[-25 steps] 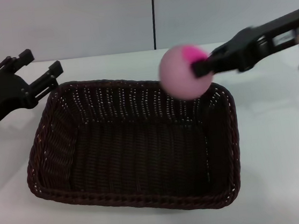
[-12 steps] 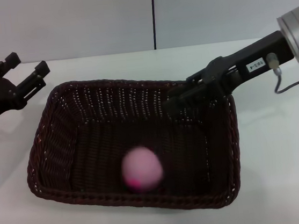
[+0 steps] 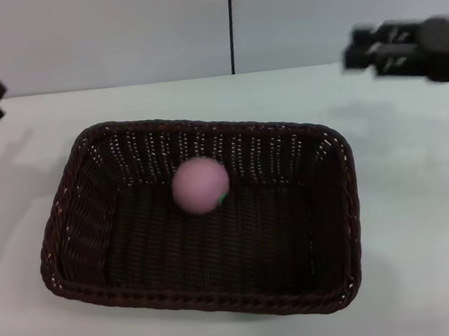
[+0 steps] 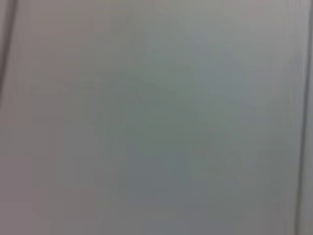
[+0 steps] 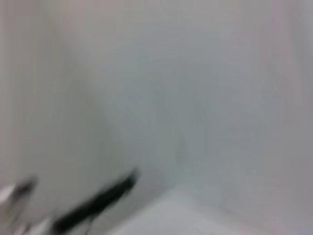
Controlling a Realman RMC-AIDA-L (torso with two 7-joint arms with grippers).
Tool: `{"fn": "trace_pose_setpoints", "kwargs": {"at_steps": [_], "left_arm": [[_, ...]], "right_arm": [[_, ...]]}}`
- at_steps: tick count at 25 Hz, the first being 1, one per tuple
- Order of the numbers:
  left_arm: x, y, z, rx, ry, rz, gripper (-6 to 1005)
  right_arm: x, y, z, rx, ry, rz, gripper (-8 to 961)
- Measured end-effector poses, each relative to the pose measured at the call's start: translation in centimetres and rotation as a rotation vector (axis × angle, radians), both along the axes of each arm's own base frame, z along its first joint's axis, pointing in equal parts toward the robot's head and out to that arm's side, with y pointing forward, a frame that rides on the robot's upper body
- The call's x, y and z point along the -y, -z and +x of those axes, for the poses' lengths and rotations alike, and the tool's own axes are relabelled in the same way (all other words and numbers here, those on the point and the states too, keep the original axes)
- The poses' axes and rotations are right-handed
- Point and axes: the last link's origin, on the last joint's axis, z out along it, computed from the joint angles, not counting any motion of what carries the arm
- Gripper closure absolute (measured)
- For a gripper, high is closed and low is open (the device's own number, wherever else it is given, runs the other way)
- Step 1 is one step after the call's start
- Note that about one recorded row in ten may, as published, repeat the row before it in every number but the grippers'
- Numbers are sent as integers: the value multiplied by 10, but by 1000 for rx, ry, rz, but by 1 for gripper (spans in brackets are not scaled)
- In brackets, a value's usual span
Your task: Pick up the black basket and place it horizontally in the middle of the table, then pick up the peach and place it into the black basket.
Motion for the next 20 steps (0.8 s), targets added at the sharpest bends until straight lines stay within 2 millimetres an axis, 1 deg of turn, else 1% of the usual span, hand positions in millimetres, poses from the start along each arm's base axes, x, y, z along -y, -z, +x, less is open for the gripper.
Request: {"fn": "trace_pose_setpoints", "kwargs": {"at_steps": [1, 2, 3, 4, 5, 6, 7, 8, 11, 12, 13, 15, 20], "left_arm": [[0, 0, 0, 0, 0, 0, 239], [6, -1, -9, 12, -25, 40, 238], [6, -1, -9, 12, -25, 40, 238], [11, -1, -14, 18, -44, 63, 237], [16, 0, -21, 25, -65, 92, 237], [19, 1, -23, 26, -70, 109, 238], [21, 1, -24, 28, -70, 123, 238], [21, 1, -24, 28, -70, 123, 239], [26, -1, -21, 40, -31, 164, 238], [26, -2, -19, 44, -19, 170, 238], [26, -2, -19, 44, -19, 170, 237], [25, -1, -18, 47, -16, 170, 237], [26, 3, -22, 56, -38, 166, 237]], "right_arm": [[0, 0, 0, 0, 0, 0, 310], [10, -5, 27, -90, 25, 173, 296], [10, -5, 27, -90, 25, 173, 296], [23, -5, 50, -163, 56, 342, 295], [23, -5, 50, -163, 56, 342, 295], [30, -4, 61, -193, 74, 438, 294], [44, 3, 80, -234, 131, 593, 294], [44, 3, 80, -234, 131, 593, 295], [61, 16, 98, -256, 234, 808, 296], [69, 24, 104, -243, 297, 928, 296], [69, 24, 104, -243, 297, 928, 297], [74, 32, 107, -197, 356, 1059, 298], [69, 38, 102, -181, 356, 1077, 299]]}}
